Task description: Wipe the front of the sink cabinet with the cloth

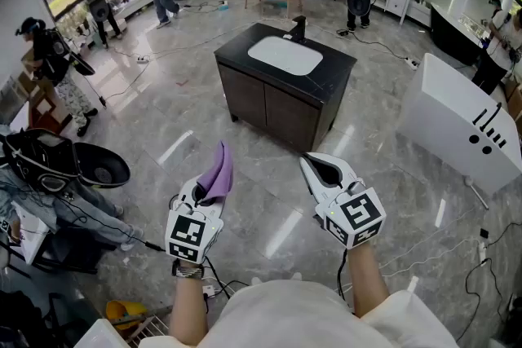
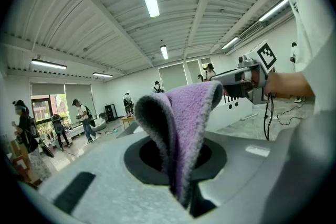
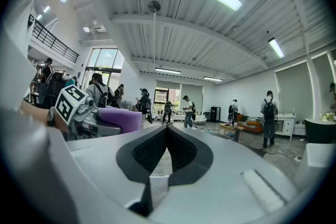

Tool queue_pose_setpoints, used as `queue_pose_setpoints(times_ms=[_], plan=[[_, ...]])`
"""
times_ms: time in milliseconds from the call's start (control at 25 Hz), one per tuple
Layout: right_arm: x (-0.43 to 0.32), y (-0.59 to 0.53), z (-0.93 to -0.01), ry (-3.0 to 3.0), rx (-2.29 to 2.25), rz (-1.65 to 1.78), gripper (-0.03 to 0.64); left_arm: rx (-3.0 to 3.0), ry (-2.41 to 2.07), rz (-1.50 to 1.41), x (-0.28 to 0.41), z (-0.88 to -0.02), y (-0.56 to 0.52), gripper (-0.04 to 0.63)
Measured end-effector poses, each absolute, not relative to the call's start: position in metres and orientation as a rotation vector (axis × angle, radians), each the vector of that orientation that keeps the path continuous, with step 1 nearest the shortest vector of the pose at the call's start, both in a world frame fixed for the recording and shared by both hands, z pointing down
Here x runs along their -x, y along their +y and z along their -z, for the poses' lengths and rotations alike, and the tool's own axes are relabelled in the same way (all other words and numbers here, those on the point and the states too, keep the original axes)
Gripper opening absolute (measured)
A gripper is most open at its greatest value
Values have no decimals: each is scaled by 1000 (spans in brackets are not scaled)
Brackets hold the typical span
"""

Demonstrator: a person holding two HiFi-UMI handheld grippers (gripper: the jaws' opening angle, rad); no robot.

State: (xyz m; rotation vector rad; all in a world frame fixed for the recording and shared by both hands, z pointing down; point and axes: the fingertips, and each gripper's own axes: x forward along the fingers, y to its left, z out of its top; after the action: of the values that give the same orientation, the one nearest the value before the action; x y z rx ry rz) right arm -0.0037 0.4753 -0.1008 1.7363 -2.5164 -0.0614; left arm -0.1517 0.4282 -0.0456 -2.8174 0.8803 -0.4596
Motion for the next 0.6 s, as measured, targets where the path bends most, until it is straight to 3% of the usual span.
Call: queue_pose_setpoints(times_ms=[600], plan=[[19, 472, 98, -2565, -1712, 45, 6, 2838, 893, 455, 164, 37, 430, 46]])
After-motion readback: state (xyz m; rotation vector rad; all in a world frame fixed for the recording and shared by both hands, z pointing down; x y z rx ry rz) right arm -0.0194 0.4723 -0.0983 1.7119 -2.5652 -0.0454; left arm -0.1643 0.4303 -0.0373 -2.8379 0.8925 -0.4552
